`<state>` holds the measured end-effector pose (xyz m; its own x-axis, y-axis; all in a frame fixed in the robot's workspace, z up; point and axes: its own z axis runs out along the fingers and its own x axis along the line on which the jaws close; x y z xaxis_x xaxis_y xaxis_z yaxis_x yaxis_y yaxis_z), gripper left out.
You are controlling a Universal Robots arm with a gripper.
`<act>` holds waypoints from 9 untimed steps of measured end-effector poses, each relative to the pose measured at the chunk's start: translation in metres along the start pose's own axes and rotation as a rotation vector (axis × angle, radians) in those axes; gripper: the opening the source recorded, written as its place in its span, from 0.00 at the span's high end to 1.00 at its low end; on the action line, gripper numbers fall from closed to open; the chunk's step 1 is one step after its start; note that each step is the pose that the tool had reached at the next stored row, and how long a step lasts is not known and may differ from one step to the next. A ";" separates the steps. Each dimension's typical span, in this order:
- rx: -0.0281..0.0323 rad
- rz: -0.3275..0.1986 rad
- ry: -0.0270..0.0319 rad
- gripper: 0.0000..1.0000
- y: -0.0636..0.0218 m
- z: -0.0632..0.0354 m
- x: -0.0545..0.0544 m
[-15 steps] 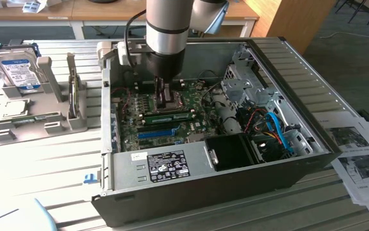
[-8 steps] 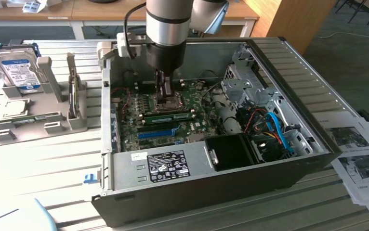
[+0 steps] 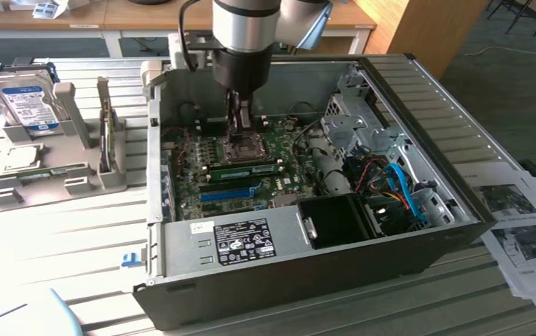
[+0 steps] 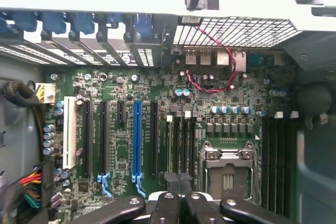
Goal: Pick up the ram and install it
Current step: 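Press down the ram until it locks into place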
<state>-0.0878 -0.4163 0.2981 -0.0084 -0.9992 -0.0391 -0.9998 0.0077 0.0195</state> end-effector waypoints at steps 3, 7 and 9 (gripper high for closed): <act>-0.0004 0.000 0.0001 0.90 -0.0002 -0.0084 0.000; -0.0007 0.000 0.0001 0.90 -0.0007 -0.0186 -0.001; -0.0008 0.000 0.0000 0.90 -0.0009 -0.0234 -0.001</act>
<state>-0.0865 -0.4163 0.3215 -0.0085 -0.9992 -0.0391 -0.9998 0.0078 0.0202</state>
